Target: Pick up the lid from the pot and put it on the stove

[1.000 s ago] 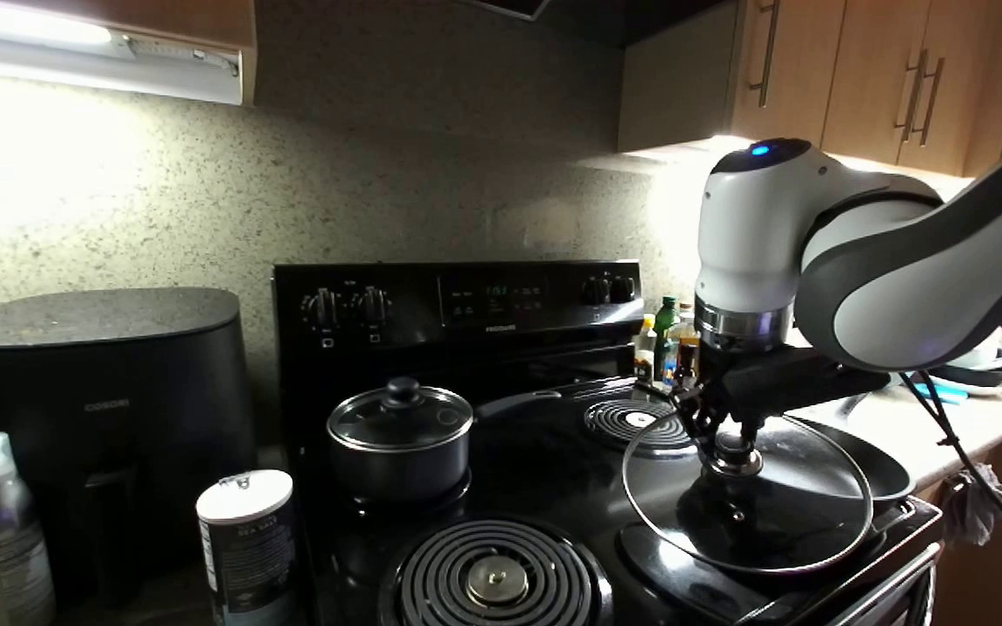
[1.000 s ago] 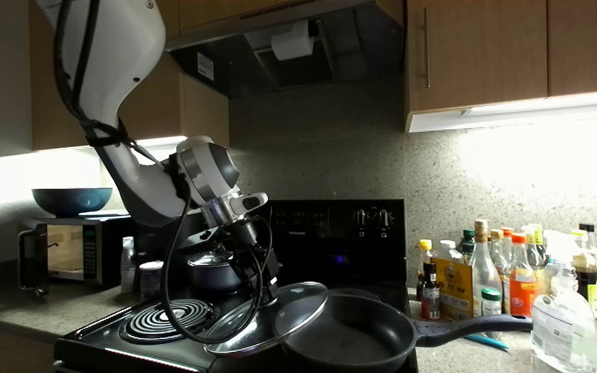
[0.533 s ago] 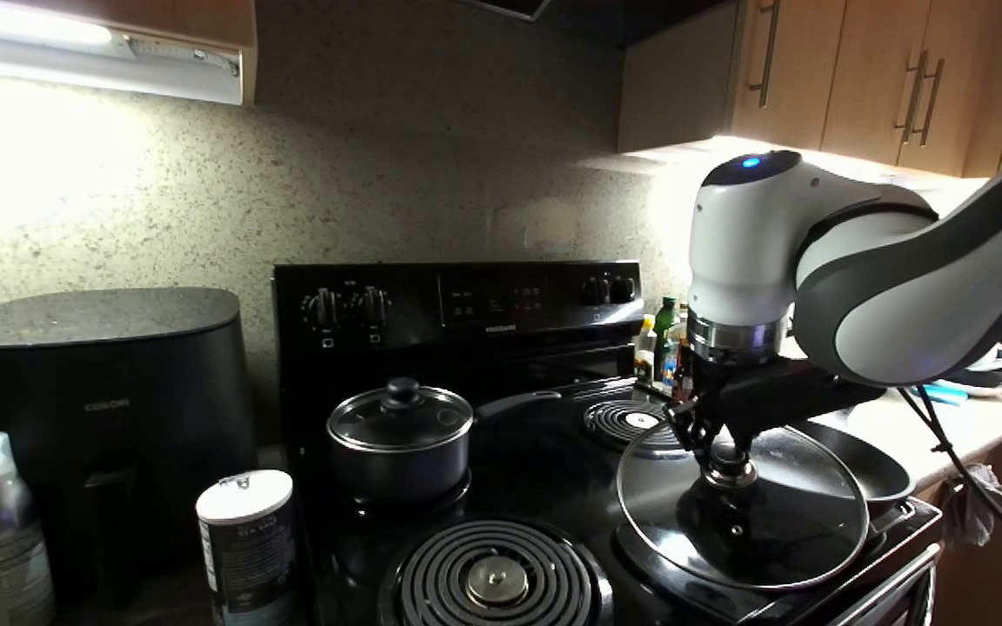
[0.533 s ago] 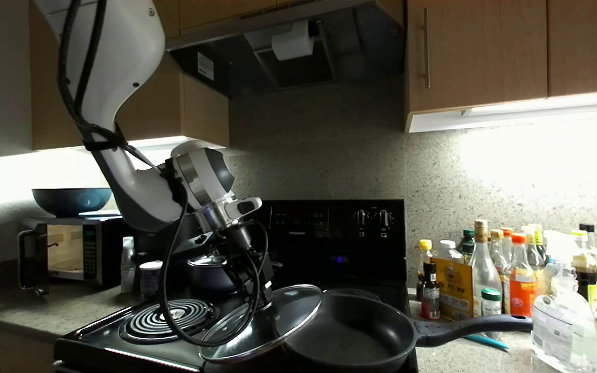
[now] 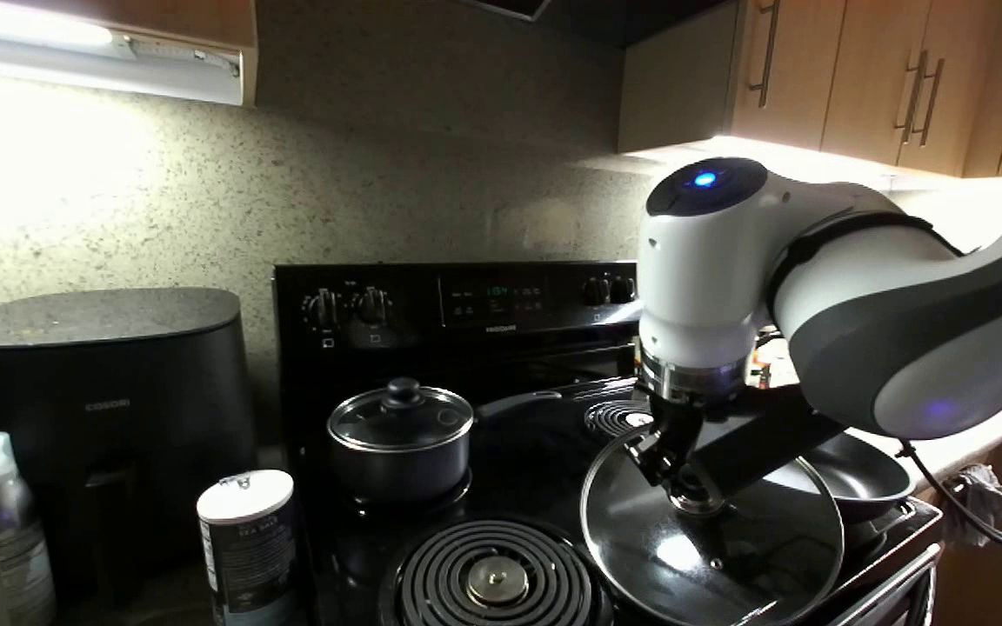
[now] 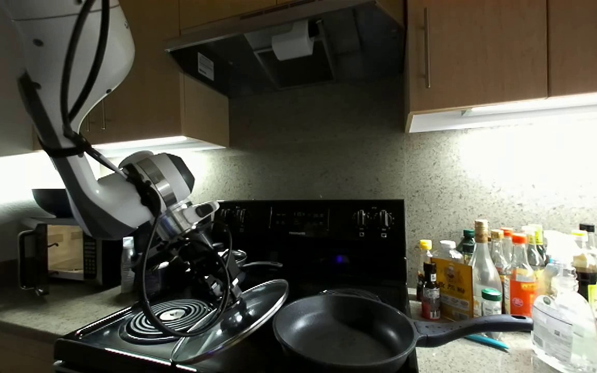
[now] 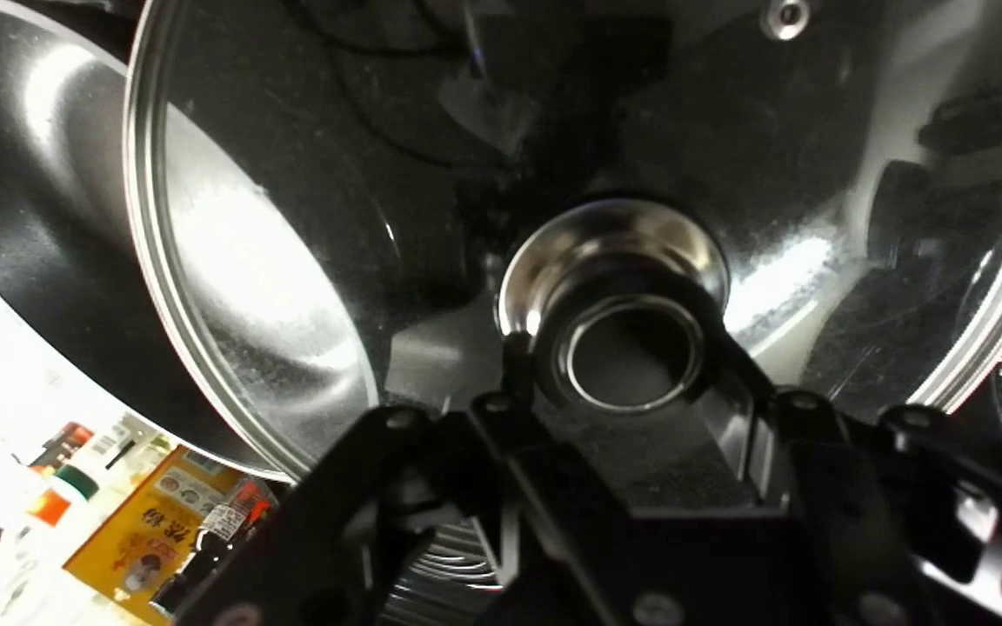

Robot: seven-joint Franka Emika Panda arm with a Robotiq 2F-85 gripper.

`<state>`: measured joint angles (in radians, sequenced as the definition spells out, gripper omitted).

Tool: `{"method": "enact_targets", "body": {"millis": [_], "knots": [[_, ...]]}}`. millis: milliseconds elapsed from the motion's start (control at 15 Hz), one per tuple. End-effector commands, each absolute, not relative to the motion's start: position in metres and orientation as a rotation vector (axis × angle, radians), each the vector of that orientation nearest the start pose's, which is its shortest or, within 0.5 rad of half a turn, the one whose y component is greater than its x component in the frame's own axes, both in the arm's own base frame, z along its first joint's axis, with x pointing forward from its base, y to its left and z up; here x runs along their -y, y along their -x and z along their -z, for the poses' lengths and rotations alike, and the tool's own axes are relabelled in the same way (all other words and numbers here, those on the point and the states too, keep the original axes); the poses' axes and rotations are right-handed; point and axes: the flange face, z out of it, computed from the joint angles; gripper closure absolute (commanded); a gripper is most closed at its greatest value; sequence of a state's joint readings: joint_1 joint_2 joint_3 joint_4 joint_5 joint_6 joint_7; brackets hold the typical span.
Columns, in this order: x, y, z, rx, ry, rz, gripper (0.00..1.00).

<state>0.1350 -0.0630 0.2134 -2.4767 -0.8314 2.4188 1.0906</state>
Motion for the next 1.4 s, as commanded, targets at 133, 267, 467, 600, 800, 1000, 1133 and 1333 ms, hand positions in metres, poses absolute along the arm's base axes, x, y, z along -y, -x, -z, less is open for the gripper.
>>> {"method": "enact_targets", "body": {"millis": [133,267,467,600,800,1000,1133,1333], "knots": [[-0.172,-0.445,-0.315,-0.021,3.492,0.639,0.76],[-0.167,-0.448,-0.315,-0.007,3.491,0.623,0.76],[-0.167,-0.444,-0.313,-0.062,3.492,0.638,0.51],[-0.166,-0.443,-0.318,-0.073,3.481,0.66,0.76],[-0.17,-0.433,-0.332,-0.104,3.457,0.761,0.76],[-0.177,-0.425,-0.342,-0.133,3.434,0.839,0.76],[-0.184,-0.421,-0.346,-0.135,3.42,0.874,0.76],[-0.196,-0.421,-0.345,-0.067,3.404,0.856,0.76]]}}
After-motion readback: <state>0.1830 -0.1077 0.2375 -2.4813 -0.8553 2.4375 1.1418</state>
